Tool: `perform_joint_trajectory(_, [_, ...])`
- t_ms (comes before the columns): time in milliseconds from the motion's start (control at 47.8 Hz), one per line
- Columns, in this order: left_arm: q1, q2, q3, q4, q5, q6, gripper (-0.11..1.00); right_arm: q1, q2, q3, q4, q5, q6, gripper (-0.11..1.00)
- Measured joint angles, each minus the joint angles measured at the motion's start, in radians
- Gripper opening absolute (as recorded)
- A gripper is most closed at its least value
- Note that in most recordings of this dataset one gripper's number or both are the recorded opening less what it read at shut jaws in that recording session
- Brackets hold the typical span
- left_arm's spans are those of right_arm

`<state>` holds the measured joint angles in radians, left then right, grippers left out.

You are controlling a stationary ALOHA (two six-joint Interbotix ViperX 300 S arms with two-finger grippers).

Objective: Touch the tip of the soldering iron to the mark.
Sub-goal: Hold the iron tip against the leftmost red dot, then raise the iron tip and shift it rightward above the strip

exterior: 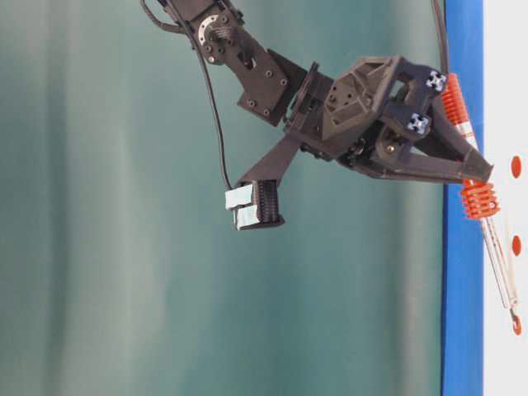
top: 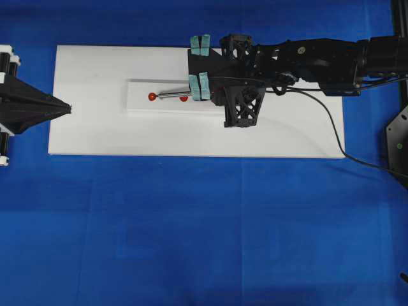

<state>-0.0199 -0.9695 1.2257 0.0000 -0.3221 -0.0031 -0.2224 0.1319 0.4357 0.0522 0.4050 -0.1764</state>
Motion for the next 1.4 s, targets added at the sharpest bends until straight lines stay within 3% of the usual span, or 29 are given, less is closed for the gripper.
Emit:
perform_joint_trajectory(1025, [0.0,0.0,0.0,0.0,0.0,0.002,0.0,0.0,0.0,-0.002,-0.002,0.012,0.003,0.06])
perform_joint_trajectory(1401, [0.0,0.0,0.0,0.0,0.002,0.002,0.0,-0.002,-0.081,-0.069,-0.006,0.141,0.003,0.06])
